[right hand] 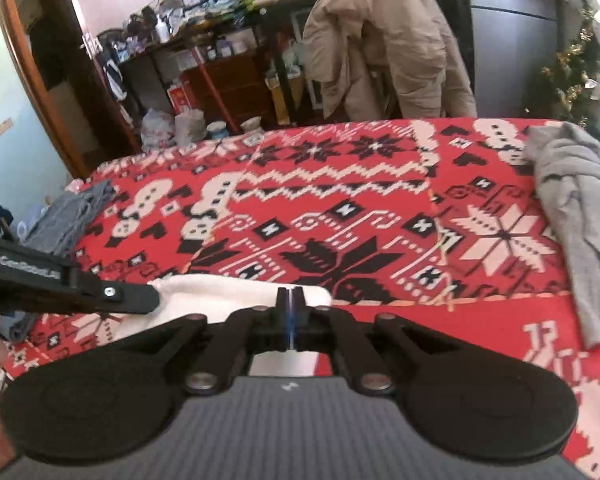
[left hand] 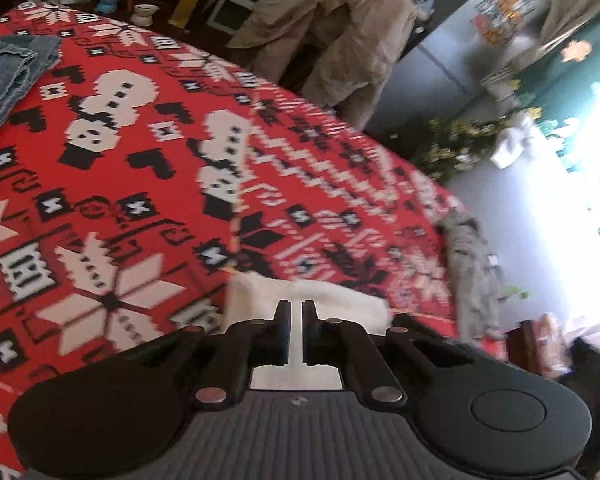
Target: Fold clothes
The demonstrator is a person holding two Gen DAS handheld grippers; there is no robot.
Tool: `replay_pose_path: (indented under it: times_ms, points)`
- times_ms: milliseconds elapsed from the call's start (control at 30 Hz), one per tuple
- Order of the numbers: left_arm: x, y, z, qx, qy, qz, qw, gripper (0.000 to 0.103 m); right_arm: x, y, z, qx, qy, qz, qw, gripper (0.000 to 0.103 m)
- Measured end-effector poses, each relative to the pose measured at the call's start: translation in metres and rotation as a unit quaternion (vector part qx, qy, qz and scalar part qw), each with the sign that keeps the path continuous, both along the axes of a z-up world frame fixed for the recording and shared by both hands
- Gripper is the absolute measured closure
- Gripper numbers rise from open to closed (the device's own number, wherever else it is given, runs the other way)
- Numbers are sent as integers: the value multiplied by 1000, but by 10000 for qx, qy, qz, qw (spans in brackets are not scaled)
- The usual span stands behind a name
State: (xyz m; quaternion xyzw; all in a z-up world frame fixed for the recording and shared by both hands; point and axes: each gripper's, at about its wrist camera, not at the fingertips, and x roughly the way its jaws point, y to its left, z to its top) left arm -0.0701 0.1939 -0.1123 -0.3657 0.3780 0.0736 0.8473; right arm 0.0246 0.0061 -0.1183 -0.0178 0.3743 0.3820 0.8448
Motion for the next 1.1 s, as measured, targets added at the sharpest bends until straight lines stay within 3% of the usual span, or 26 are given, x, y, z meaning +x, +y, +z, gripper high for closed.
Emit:
replay_pose_path:
  times_ms: [100, 167, 300, 467, 600, 700, 833, 933, 1033, 1100]
  points:
    - [-6, -4, 5, -141, -110, -59, 9998, 99, -12, -2, 5, 163, 86, 180, 9997, 100]
    - [2, -20, -3, 116, 133, -171, 9997, 99, -22, 3, 4, 187, 150, 326, 9992, 100]
    - [-7, -23, -13, 420, 180, -175, 9988, 100, -39, 8, -4, -45, -65, 412, 9991, 102]
    - [-24, -19, -7, 287, 318, -152, 9990, 101, -31, -18, -6, 63, 248, 211, 9994, 103]
    - [-28, -33, 3, 197, 114, -362, 9991, 96, -44, -22, 7, 138, 213, 329, 9991, 98]
    - [-24, -45, -10, 439, 365, -433, 9974, 98, -53, -12, 5, 135, 358, 514, 9979, 98]
    - [-42, -42, -11, 252, 402, -371, 9982, 100, -66, -17, -2, -36, 414, 538, 9977, 99]
    - [-62, -43, -12, 347, 522, -330, 9975, 100, -77, -24, -5, -155, 438, 566, 9973, 99]
    - [-86, -40, -19, -5, 571, -312, 9979, 100, -95, -37, -3, -268, 408, 659, 9966, 99]
    - [-98, -40, -18, -34, 612, -265, 9978, 100, -110, -45, -3, -355, 360, 744, 9959, 99]
